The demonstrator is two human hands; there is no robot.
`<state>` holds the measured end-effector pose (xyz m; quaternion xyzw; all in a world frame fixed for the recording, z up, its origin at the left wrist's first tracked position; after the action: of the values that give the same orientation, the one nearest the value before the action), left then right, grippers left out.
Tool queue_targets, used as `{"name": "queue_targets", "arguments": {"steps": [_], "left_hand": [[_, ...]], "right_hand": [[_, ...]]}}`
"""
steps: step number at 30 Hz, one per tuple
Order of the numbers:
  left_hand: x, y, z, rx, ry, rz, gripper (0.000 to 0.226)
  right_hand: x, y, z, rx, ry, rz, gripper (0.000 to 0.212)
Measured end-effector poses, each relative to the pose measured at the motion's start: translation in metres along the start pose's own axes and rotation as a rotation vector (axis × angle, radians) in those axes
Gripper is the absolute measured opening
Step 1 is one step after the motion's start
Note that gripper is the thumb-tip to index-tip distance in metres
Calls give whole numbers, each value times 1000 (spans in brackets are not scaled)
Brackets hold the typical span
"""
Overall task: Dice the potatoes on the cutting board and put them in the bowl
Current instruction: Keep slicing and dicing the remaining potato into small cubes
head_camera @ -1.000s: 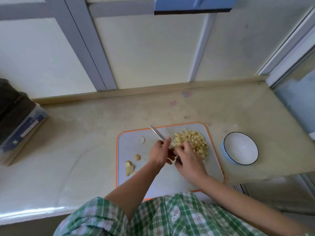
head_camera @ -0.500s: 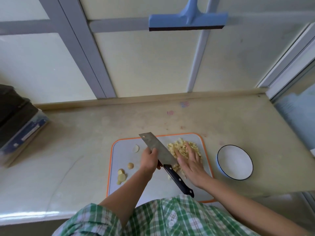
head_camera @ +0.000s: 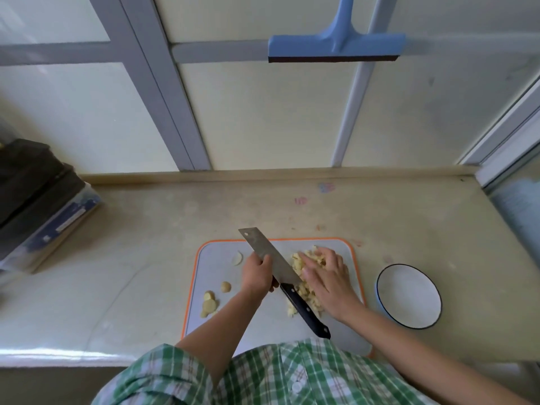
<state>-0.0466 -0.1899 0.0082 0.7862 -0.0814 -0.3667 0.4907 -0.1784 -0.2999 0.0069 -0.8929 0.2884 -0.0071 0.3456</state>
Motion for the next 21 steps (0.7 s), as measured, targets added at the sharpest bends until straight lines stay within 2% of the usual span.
{"name": "queue_targets", "arguments": {"steps": [2, 4, 6, 9, 11, 12, 15, 17, 19, 21], "left_hand": [[3, -1, -2, 48, 40, 0, 18], [6, -1, -5, 100, 90, -4, 19], [8, -1, -8, 84, 116, -12, 19], [6, 1, -15, -9, 63, -18, 25], [4, -3, -31, 23, 70, -6, 32], [4, -9, -44, 127, 118, 19, 32], [3, -37, -90, 637, 273, 80, 20], [4, -59, -112, 834, 205, 61, 35], [2, -77, -125, 982, 77, 45, 54], [1, -88, -130, 1061, 17, 62, 61]], "right_hand": [[-1, -21, 1, -42, -93, -66, 78], [-3, -39, 12, -206, -235, -97, 70], [-1, -45, 26, -237, -251, -85, 65], [9, -49, 32, 41, -172, 17, 49], [14, -50, 33, 198, -144, 48, 34], [15, -51, 35, 242, -143, 63, 28], [18, -47, 44, 278, -123, 95, 15], [20, -40, 50, 275, -98, 121, 22], [20, -33, 57, 254, -93, 147, 17], [18, -29, 63, 229, -105, 163, 9]]}}
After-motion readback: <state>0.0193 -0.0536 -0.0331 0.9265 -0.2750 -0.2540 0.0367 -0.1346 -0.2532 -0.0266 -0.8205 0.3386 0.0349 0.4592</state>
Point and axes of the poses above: each hand's wrist, its own x-axis towards the middle knuckle, its own z-axis out of the palm, y = z × x, the point moved 4 cm from there along x, towards the middle knuckle, and after that the axes turned 1 degree about x, right-handed, at the moved point
